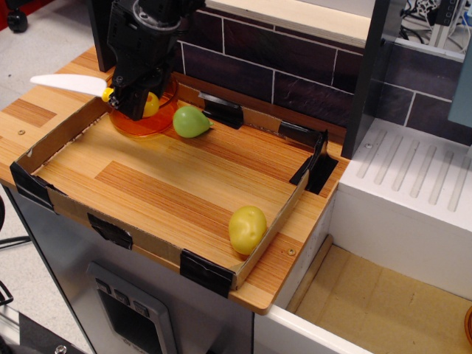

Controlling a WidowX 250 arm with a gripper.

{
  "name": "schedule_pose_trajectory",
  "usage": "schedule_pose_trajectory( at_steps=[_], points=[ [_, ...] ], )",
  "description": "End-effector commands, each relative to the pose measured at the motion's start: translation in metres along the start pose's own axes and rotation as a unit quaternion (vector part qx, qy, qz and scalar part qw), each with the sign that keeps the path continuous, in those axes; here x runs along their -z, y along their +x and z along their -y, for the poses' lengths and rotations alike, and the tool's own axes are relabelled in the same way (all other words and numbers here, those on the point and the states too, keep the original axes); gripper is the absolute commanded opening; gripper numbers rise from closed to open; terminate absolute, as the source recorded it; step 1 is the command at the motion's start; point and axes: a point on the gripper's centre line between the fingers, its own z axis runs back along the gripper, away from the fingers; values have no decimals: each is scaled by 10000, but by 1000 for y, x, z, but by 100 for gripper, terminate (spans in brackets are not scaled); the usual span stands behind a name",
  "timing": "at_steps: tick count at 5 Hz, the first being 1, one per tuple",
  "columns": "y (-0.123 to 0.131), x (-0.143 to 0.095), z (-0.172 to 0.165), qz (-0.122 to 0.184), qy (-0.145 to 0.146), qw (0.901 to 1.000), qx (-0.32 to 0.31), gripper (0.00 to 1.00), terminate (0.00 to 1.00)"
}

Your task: Put knife in pot

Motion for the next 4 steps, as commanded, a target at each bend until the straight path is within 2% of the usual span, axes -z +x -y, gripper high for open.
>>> schedule_pose_trajectory(
  at_steps=[1,2,4],
  points=[
    [42,-5,35,-400,88,9897,-1371,0,0],
    [46,-2,43,-429,99,9869,-1554,0,0],
    [33,-4,55,-467,87,9873,-1518,0,0]
  ],
)
